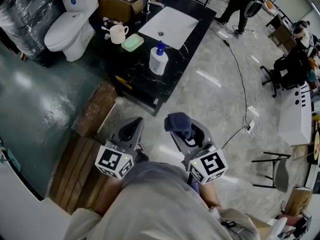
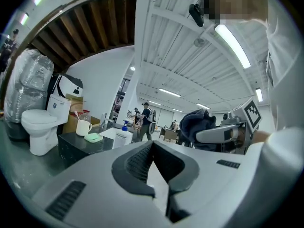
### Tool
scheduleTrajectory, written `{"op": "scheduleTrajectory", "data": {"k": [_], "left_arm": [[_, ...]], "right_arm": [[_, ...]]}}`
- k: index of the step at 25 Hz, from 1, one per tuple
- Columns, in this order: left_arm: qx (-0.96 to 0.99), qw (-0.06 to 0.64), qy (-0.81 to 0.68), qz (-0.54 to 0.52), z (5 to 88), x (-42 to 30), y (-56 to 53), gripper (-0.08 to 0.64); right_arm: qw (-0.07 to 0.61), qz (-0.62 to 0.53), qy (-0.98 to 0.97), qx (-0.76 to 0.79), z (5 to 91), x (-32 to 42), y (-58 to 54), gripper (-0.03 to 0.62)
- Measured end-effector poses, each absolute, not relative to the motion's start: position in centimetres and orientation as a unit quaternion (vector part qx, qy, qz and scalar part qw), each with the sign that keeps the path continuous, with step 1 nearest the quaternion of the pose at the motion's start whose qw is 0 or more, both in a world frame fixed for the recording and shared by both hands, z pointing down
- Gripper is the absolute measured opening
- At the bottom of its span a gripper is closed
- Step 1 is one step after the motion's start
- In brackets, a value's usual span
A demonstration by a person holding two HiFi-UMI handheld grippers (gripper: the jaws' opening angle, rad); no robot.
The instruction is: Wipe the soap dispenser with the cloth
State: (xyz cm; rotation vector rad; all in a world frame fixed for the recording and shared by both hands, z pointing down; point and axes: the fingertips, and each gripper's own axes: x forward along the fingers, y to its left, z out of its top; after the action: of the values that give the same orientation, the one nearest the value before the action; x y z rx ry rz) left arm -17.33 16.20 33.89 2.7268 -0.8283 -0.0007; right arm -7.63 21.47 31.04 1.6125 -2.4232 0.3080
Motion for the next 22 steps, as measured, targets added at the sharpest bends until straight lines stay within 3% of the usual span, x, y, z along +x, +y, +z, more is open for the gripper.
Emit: {"op": "scheduleTrajectory", "data": {"k": [22], "left_arm": [[0.944,0.16,-0.289,-0.005,34.3,-16.1,10.1,0.006]], "right_arm": [[0.106,0.132,-0.796,0.581,33.1,-5.2,18.0,0.186]]}}
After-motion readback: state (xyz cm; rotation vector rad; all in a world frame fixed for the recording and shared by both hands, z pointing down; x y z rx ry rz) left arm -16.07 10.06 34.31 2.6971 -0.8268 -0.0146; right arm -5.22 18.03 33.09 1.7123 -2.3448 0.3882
